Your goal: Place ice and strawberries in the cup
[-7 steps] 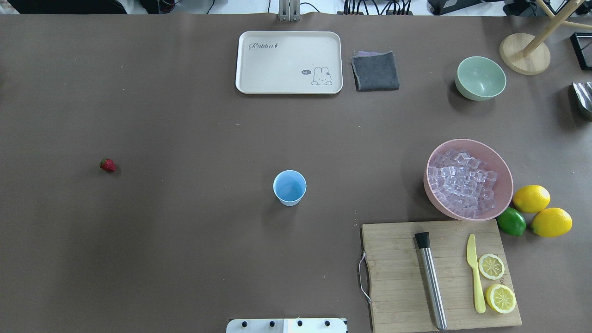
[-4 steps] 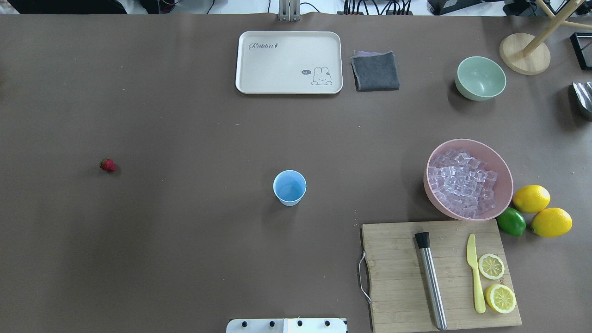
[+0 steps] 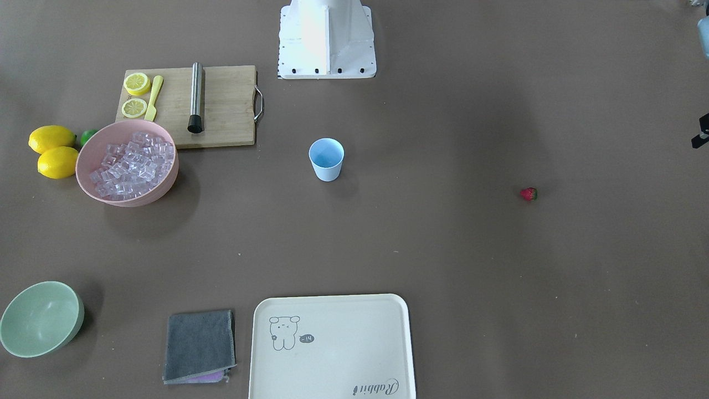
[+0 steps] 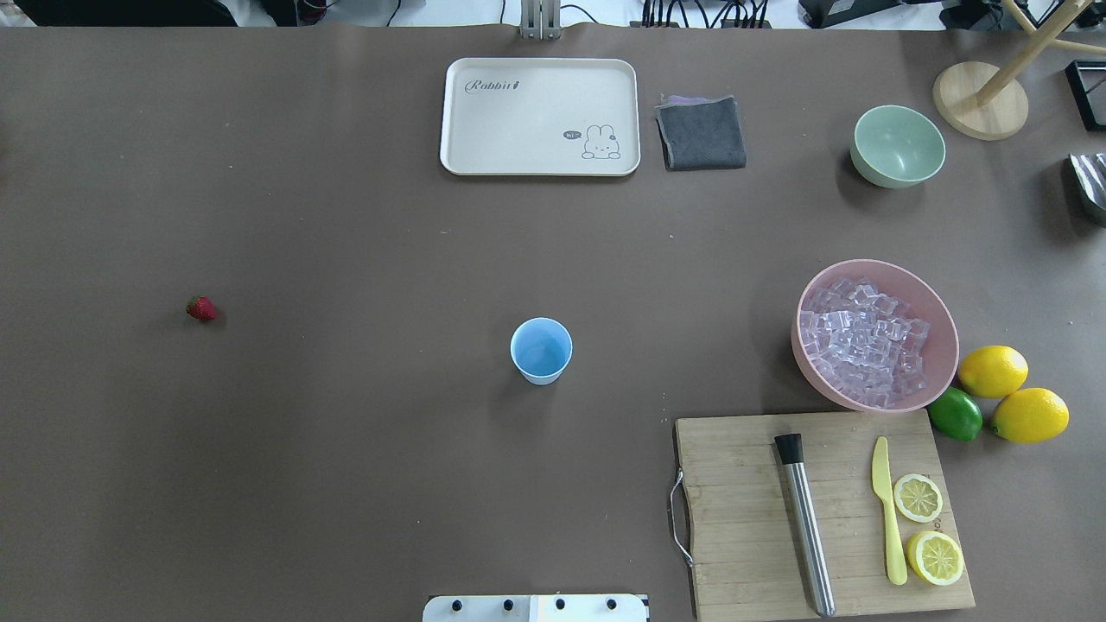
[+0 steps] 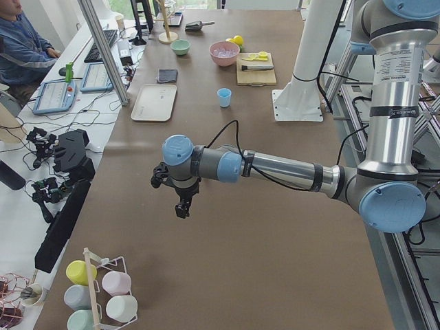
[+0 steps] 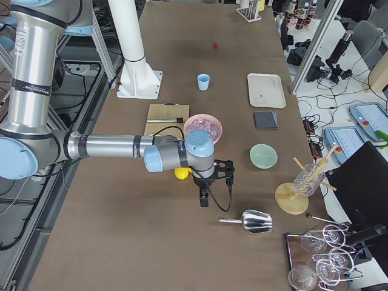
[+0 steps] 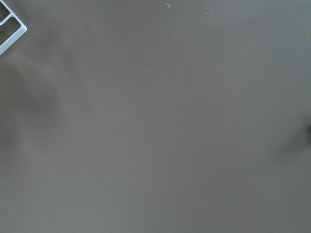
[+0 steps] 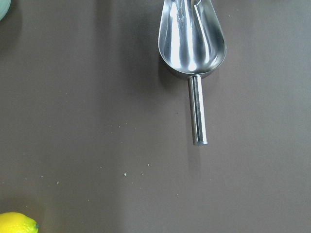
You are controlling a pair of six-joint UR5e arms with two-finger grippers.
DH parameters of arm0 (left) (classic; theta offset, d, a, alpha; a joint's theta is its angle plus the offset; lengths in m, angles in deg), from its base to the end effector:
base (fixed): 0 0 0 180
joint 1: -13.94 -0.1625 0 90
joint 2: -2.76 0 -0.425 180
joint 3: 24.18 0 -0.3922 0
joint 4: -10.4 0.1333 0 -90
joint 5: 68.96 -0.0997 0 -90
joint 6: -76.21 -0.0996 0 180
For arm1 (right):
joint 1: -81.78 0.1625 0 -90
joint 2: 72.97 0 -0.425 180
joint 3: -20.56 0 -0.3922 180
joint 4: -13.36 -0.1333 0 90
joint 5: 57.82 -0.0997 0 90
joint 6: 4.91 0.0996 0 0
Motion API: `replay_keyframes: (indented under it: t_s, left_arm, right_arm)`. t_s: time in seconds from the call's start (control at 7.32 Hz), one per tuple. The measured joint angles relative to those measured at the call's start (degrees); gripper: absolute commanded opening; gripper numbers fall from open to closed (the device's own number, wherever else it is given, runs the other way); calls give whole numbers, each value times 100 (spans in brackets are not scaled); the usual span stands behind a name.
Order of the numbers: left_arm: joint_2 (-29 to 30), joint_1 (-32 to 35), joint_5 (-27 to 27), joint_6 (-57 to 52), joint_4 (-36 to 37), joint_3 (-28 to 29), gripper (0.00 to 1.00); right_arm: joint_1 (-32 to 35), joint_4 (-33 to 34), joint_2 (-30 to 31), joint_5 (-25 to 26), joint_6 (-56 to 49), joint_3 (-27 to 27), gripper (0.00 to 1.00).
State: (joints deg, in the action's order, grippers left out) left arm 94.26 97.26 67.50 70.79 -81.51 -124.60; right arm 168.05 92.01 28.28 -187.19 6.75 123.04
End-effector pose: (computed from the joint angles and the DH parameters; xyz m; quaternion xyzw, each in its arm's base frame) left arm -0.0016 -0.5117 0.5491 0.1063 0.3927 0.1434 0.9022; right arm 0.0424 -0.4269 0.6243 0.0574 -0.3456 0.0279 0.9362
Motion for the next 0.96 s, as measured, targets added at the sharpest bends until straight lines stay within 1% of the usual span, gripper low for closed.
replay_keyframes:
  t_s: [0.27,0.41,0.68,0.96]
  left_arm:
    - [0,-8,5,95,-645,212,98]
    - [-3,-16,6,123,-742,260,98]
    - [12,-116,229,176,-785,293,98]
    - [22,-254,361,211,-799,295,98]
  right_arm:
    - [-175,30,-284,-149,481,13,100]
    - [-398,30,-471,-195,905,32,100]
    - [-1076,16,-853,-177,2109,200,100]
    - [-1882,4,-1103,19,3443,569,100]
